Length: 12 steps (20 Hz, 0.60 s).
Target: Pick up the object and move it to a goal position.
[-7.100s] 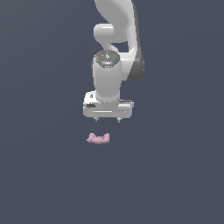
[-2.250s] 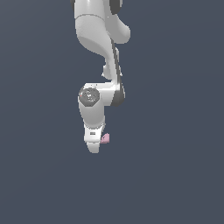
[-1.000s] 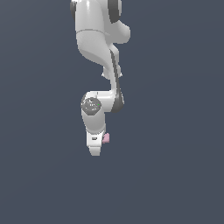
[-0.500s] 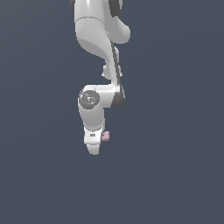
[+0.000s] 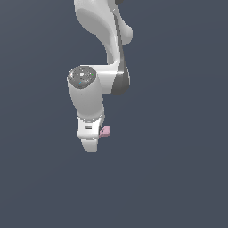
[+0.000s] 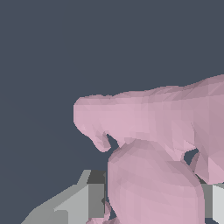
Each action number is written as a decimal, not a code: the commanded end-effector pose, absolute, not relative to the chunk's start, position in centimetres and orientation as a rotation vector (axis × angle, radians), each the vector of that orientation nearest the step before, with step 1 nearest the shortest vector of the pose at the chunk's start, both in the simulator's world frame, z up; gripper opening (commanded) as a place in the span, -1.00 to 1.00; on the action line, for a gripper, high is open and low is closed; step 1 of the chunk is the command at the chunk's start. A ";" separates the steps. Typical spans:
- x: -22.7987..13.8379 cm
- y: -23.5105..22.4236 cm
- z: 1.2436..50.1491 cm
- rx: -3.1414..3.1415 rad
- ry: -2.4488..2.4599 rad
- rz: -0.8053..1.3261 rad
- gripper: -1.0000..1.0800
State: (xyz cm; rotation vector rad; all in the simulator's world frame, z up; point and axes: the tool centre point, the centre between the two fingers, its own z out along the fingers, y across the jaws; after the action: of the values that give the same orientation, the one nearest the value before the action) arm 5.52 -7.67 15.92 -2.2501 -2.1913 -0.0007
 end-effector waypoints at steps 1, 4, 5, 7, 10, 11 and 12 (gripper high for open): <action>5.9 -7.7 18.8 -2.249 -2.192 -0.001 -1.00; 6.4 -7.9 22.2 -2.249 -2.192 -0.002 -1.00; 6.6 -7.9 23.3 -2.249 -2.192 -0.002 -1.00; 7.0 -8.0 25.5 -2.249 -2.192 -0.002 -1.00; 7.5 -8.1 28.6 -2.249 -2.192 -0.002 -1.00; 7.7 -8.2 29.6 -2.249 -2.191 -0.003 -1.00; 7.8 -8.2 30.5 -2.249 -2.191 -0.003 -1.00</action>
State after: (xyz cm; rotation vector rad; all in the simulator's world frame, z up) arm 7.65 -8.13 29.01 -2.2499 -2.1917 -0.0033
